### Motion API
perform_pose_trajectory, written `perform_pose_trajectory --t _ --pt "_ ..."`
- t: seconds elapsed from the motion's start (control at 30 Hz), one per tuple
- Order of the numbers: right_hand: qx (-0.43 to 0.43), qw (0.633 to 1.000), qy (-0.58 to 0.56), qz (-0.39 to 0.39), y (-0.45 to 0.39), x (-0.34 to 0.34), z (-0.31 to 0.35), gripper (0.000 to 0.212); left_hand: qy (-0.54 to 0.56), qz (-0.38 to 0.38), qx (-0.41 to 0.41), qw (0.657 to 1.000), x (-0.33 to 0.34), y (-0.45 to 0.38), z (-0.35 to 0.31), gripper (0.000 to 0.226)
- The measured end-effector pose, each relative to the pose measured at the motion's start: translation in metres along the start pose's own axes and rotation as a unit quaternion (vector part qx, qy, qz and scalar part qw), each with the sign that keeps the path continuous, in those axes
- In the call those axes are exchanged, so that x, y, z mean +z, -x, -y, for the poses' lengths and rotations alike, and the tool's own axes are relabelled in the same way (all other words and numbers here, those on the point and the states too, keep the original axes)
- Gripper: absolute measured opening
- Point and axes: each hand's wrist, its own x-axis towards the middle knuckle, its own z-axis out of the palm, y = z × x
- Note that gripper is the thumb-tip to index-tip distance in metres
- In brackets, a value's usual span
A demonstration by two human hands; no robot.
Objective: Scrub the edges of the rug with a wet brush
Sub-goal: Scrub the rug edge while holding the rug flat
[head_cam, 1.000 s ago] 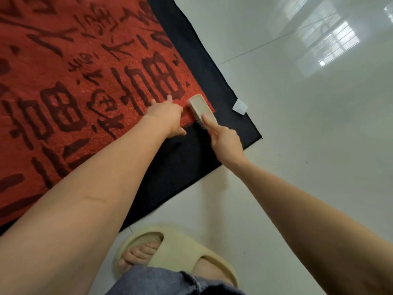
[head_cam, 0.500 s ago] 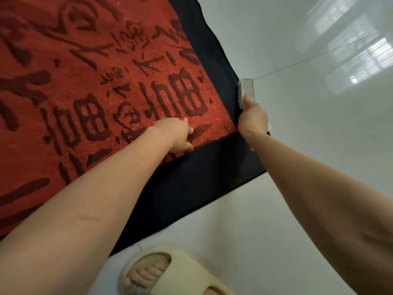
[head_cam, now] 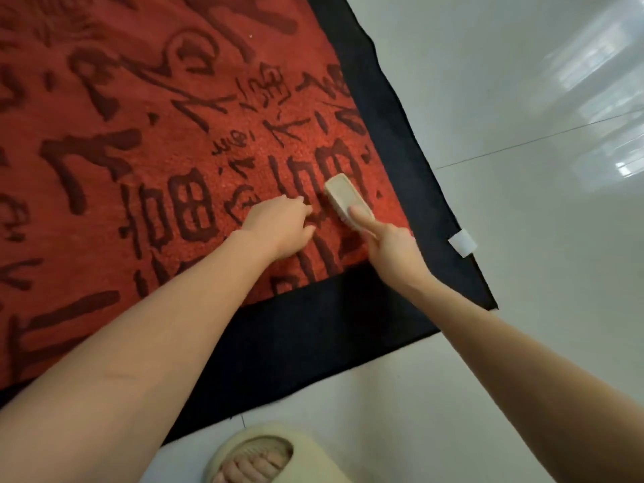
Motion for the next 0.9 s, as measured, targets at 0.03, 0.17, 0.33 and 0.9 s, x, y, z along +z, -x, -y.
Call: perform_pose_trajectory --t 0.03,0.17,0.33,0.9 --pt "0.019 0.999 0.023 -0.012 -0.002 0.001 -0.003 0.055 -0.005 0.022 -0.001 1.0 0.004 0.005 0.009 0.052" --pt "0.2 0.974 0.022 -0.106 -0.031 -0.02 -0.003 0.05 0.028 0.066 0.009 0.997 0.016 0.026 0.036 0.053" --pt "-0.03 0.999 -0.016 -0.03 -0.024 0.006 0.074 0.054 0.089 -0.032 -0.082 0.992 0.014 0.051 0.081 0.061" --pt "-0.143 0.97 -0.004 0.196 0.015 0.076 0.199 0.051 0.05 0.09 -0.174 0.979 0.038 0.169 0.187 0.066"
